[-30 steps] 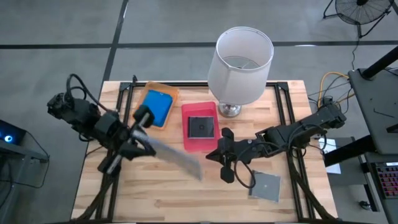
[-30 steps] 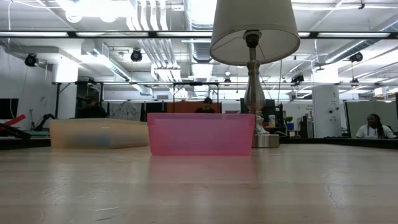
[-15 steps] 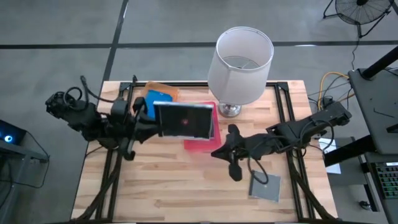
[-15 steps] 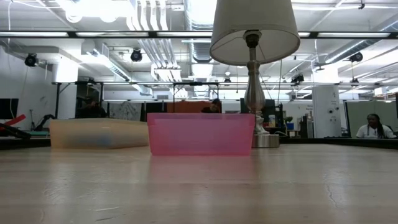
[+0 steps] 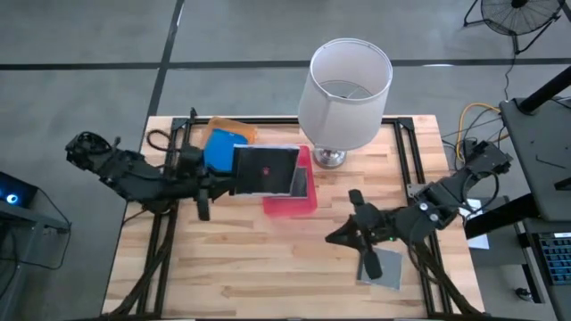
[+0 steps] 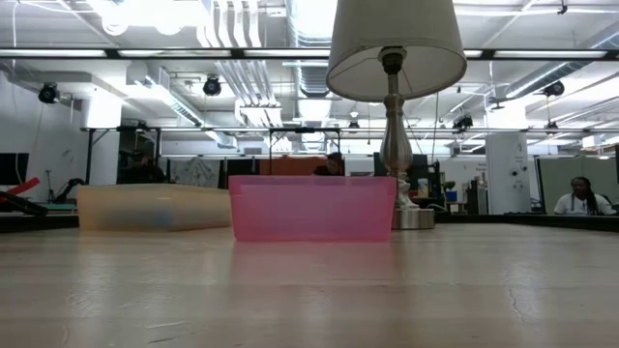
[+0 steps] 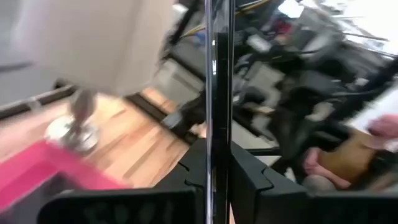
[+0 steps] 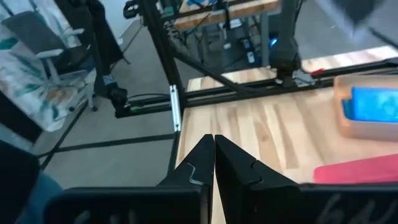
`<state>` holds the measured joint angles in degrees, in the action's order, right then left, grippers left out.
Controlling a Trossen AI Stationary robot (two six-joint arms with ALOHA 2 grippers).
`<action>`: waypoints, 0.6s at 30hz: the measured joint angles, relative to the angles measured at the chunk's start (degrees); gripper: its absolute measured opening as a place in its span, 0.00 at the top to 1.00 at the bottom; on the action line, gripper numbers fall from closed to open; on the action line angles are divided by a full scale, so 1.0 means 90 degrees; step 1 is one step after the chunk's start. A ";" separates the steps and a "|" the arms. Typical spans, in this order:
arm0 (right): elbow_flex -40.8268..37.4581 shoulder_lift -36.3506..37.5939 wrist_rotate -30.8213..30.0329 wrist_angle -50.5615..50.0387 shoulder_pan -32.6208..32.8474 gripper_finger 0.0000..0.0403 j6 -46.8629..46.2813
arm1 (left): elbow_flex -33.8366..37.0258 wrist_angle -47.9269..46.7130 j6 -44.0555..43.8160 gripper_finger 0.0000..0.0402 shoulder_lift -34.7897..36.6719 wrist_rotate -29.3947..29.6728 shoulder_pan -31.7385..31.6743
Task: Pick & place jewel cases by type
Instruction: Put the left black cd case into the pink bin
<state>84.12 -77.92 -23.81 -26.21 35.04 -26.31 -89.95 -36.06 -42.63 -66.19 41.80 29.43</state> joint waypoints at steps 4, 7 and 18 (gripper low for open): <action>0.0000 0.0066 -0.0521 -0.0010 0.0252 0.98 -0.0002 | 0.0414 -0.0136 -0.0719 0.97 0.0002 0.0009 -0.0299; 0.0000 0.0072 -0.0693 -0.0016 0.0332 0.98 -0.0004 | 0.0789 -0.0128 -0.1306 0.97 0.0007 -0.0078 -0.0484; -0.0010 0.0062 -0.0821 -0.0122 0.0357 0.98 -0.0005 | 0.2675 0.0602 -0.2590 0.97 0.0431 -0.0614 -0.1277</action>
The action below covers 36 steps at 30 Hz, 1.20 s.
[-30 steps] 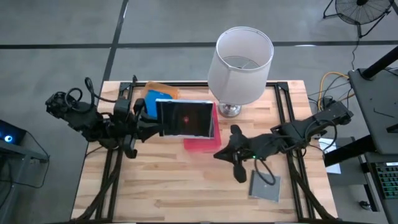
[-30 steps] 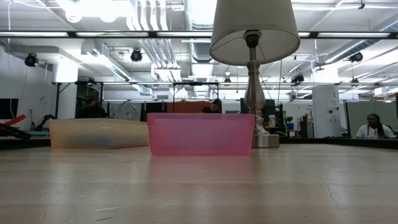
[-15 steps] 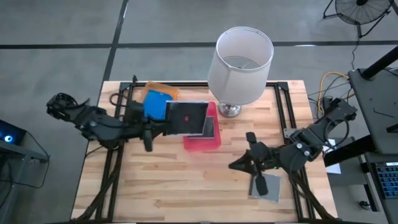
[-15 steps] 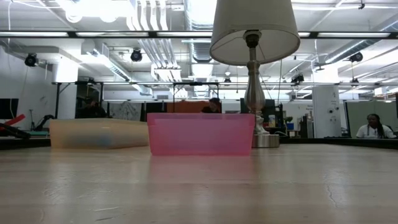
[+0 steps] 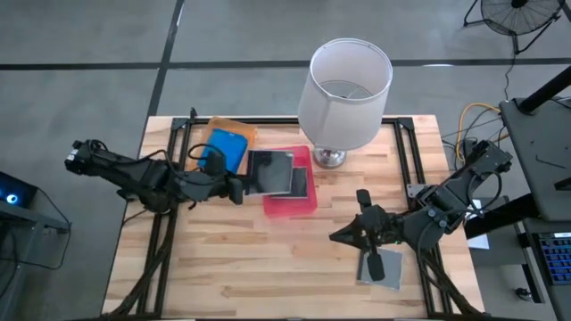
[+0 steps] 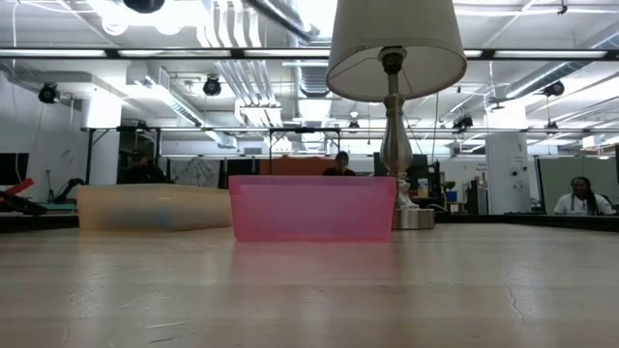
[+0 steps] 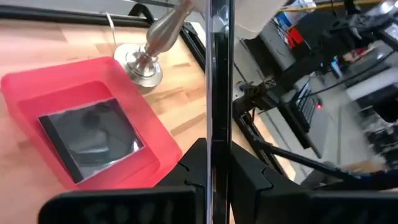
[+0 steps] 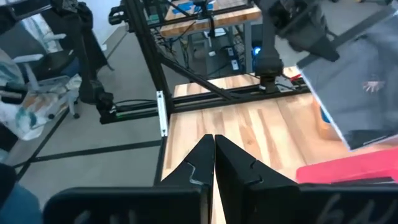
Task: Pick & place jewel cases by type
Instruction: Put the left black cd case into the pink bin
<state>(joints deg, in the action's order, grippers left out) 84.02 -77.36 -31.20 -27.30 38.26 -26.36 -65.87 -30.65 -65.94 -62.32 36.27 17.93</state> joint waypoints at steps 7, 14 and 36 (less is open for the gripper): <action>-0.0004 -0.0005 -0.0105 -0.0110 0.0000 0.98 0.0001 | 0.1495 0.1694 -0.0211 0.97 0.0600 -0.0982 -0.0902; -0.0004 -0.0005 -0.0118 -0.0113 -0.0002 0.98 -0.0002 | 0.2061 0.2441 -0.0173 0.97 0.0703 -0.2339 -0.1839; -0.0007 0.0000 -0.0734 -0.0139 -0.0007 0.98 0.0122 | 0.2065 0.2453 -0.0883 0.97 -0.0244 -0.3848 -0.3569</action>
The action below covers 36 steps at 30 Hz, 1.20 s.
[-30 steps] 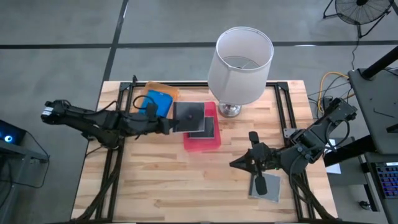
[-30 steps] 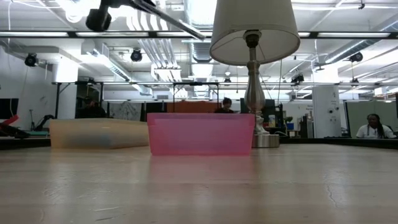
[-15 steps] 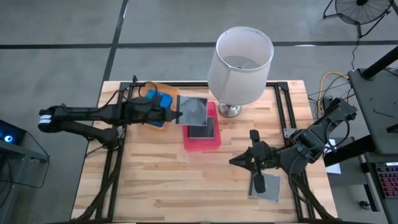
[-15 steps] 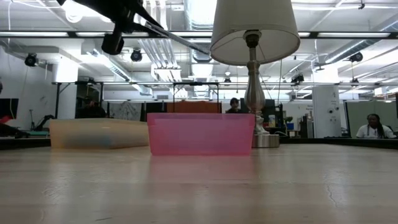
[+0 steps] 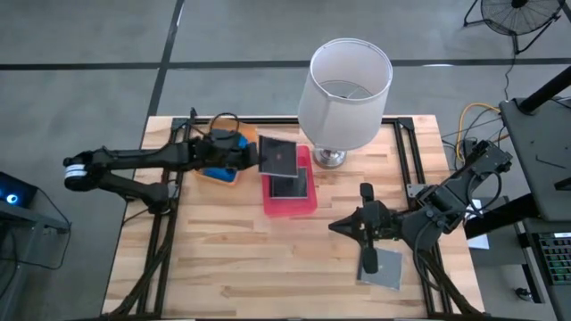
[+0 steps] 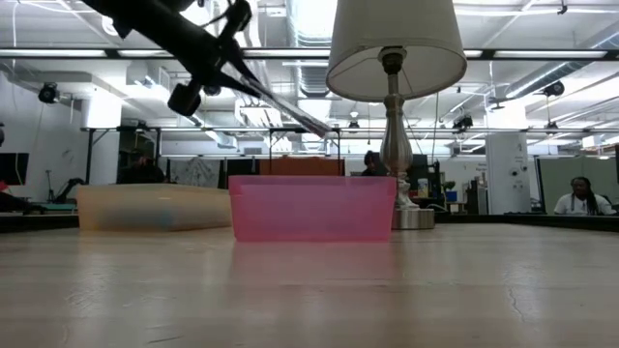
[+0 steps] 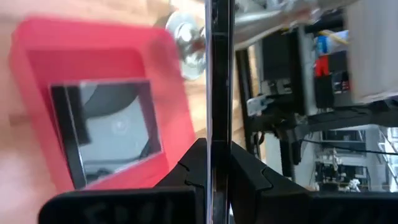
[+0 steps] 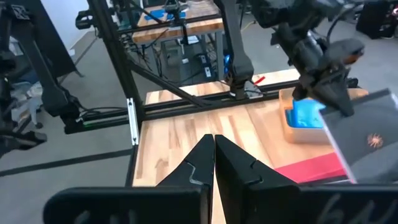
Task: Pick & place jewel cases by type
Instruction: Put the left black cd case into the pink bin
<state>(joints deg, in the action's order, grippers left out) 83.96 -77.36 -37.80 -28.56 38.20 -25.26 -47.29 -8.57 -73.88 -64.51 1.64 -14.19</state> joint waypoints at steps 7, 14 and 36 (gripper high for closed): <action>0.0000 -0.0002 -0.0158 -0.0024 0.0005 0.98 0.0076 | 0.0012 -0.0004 -0.0234 0.97 -0.0645 -0.0450 0.0041; 0.0000 -0.0002 -0.0158 -0.0045 0.0005 0.98 0.0265 | 0.0089 -0.0021 -0.0278 0.97 -0.1197 -0.0458 0.0280; -0.0002 0.0000 -0.0155 -0.0087 0.0005 0.98 0.0218 | 0.0058 0.0849 -0.0484 0.97 -0.2161 -0.0142 0.0357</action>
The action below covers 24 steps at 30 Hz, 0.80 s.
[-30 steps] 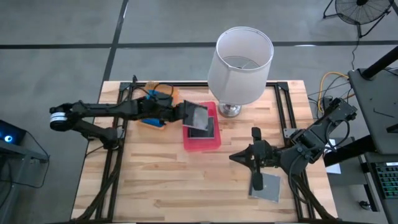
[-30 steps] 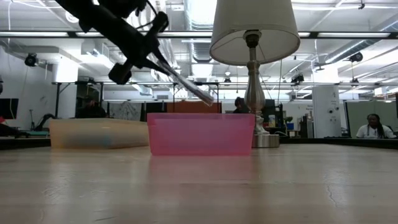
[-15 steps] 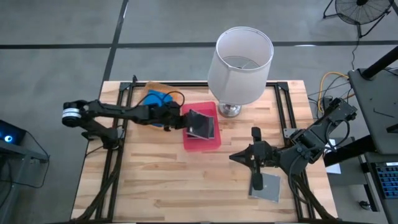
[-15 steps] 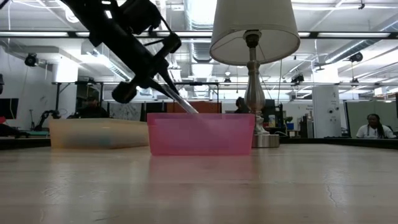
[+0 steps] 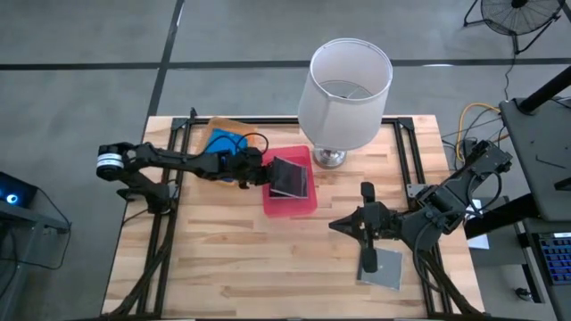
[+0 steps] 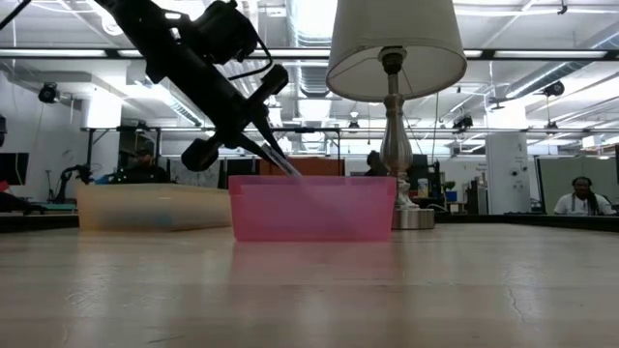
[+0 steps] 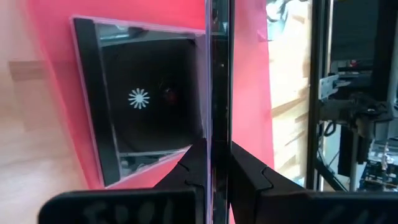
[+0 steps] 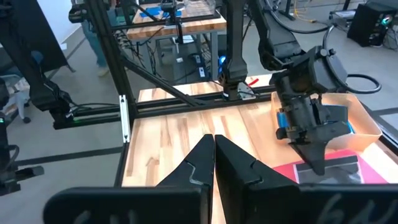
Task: Pick & place jewel cases by type
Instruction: Put the left black cd case into the pink bin
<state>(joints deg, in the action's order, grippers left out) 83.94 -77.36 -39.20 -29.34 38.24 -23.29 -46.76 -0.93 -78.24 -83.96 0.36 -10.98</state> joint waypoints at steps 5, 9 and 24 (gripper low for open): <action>0.0000 0.0002 0.0002 0.0002 -0.0005 0.98 -0.0004 | 0.0005 0.0034 0.0000 0.97 0.0000 0.0018 -0.0005; 0.0000 0.0002 0.0002 0.0003 -0.0005 0.98 -0.0007 | 0.0009 0.0049 -0.0018 0.97 -0.0027 0.0017 0.0000; 0.0000 0.0002 0.0007 0.0012 -0.0002 0.98 -0.0036 | 0.0017 0.0304 -0.0019 0.81 -0.0027 0.0014 0.0005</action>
<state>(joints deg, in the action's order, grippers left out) 83.94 -77.34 -39.13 -29.23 38.22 -23.62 -46.61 1.81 -78.41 -84.20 0.49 -10.94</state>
